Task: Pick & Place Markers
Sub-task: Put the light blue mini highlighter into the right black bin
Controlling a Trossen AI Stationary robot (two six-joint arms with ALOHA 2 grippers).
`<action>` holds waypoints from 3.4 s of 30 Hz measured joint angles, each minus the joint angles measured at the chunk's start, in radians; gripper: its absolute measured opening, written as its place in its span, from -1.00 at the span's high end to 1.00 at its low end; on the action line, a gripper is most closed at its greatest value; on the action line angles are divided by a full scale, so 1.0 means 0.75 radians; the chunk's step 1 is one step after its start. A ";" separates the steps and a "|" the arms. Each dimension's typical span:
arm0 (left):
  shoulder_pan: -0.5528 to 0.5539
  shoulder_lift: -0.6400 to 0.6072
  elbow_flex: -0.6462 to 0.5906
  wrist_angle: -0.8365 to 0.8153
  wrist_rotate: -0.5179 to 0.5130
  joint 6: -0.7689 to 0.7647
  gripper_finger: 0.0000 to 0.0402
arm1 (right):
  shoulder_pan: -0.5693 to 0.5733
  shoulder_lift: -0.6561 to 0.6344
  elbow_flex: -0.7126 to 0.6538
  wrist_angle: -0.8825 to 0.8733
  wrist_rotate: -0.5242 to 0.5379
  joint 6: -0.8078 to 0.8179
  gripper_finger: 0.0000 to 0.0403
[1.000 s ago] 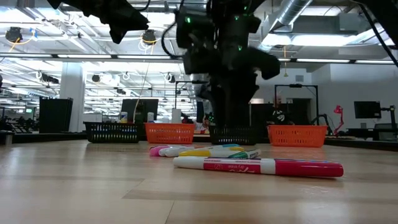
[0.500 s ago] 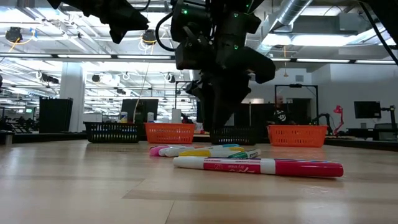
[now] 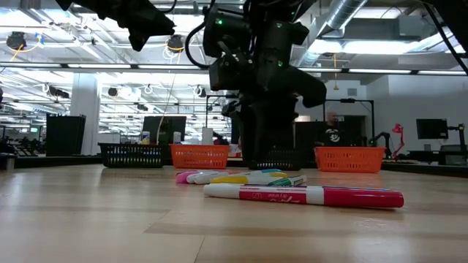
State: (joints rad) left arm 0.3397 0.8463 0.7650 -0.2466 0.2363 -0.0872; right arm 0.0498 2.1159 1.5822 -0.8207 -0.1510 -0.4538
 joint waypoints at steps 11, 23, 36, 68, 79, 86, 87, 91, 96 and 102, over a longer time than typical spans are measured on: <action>0.000 0.000 0.000 0.000 0.000 0.000 0.60 | 0.000 0.059 -0.003 -0.029 0.000 0.001 0.29; 0.000 0.000 0.000 0.000 0.000 0.012 0.60 | -0.017 0.100 0.006 -0.011 0.041 0.050 0.37; 0.000 0.000 0.000 0.000 0.000 0.015 0.60 | -0.017 0.104 0.006 -0.064 0.072 0.107 0.80; 0.000 0.000 0.000 0.001 0.000 0.040 0.60 | -0.271 -0.688 0.048 -0.161 -0.652 0.406 0.88; 0.000 0.000 0.000 0.001 0.000 0.040 0.60 | -0.328 -0.844 0.050 0.548 -1.374 0.579 0.88; 0.000 0.000 0.000 0.002 0.000 0.040 0.60 | -0.311 -0.829 0.050 0.627 -1.397 0.615 0.84; 0.000 0.000 0.000 0.002 0.000 0.040 0.60 | -0.310 -0.828 0.050 0.607 -1.381 0.616 0.84; 0.000 0.000 0.000 0.002 0.000 0.040 0.60 | -0.311 -0.831 0.051 0.438 -1.115 0.596 0.89; 0.000 0.000 0.000 0.002 0.000 0.040 0.60 | -0.310 -0.823 0.043 0.073 -0.423 0.501 0.85; 0.000 0.001 0.000 0.013 0.000 0.080 0.60 | -0.363 -0.703 0.018 -0.087 0.235 0.426 0.85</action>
State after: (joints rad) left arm 0.3401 0.8467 0.7650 -0.2366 0.2363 -0.0269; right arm -0.2221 1.5889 1.5959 -0.8863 0.0251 -0.1343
